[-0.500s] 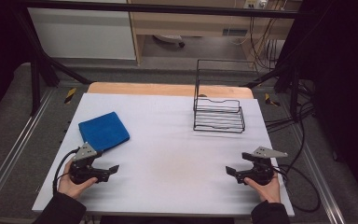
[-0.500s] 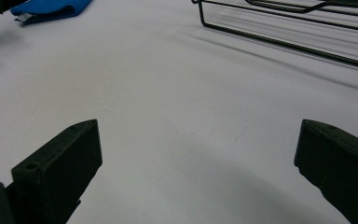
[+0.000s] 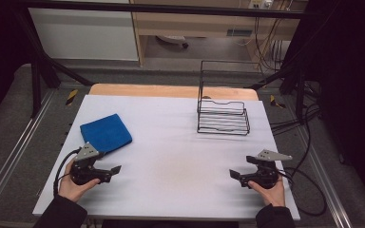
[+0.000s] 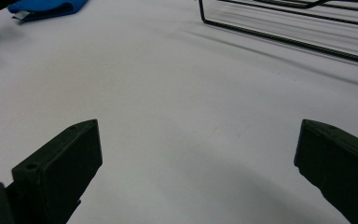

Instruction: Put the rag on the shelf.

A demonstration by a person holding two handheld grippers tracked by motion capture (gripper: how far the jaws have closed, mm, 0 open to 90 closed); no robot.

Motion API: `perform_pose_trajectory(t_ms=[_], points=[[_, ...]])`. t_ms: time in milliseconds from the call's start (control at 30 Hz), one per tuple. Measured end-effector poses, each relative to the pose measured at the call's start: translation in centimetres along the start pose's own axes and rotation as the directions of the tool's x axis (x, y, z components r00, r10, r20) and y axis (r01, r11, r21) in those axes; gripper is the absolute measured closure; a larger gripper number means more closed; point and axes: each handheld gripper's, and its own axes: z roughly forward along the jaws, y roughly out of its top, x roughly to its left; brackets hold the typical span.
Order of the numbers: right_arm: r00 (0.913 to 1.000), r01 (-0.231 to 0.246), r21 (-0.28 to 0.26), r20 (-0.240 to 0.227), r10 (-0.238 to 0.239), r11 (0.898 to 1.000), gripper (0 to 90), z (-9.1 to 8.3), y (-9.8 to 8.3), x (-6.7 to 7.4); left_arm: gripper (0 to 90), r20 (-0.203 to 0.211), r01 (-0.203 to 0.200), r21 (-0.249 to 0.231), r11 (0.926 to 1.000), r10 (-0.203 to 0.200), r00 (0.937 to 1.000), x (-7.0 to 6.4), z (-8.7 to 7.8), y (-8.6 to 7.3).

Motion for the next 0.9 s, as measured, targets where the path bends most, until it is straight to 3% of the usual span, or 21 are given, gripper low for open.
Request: perform_pose_trajectory(t_ms=[333, 533, 900], points=[[1.0000, 0.007, 0.001, 0.000, -0.007, 1.000, 1.3, 0.0, 0.0, 0.1, 15.9, -0.034, -0.006, 0.035, 0.9994, 0.007, 0.9994, 0.7, 0.3, 2.9], [1.0000, 0.005, 0.003, -0.001, -0.005, 1.000, 1.3, 0.0, 0.0, 0.1, 20.9, -0.060, -0.003, 0.068, 0.9977, 0.007, 0.9982, 1.3, 1.6, 4.5], [1.0000, 0.002, 0.004, -0.001, -0.002, 1.000, 1.5, 0.1, 0.0, 0.1, 36.4, -0.105, -0.003, 0.157, 0.9876, 0.019, 0.9943, 3.3, 4.5, 4.0]])
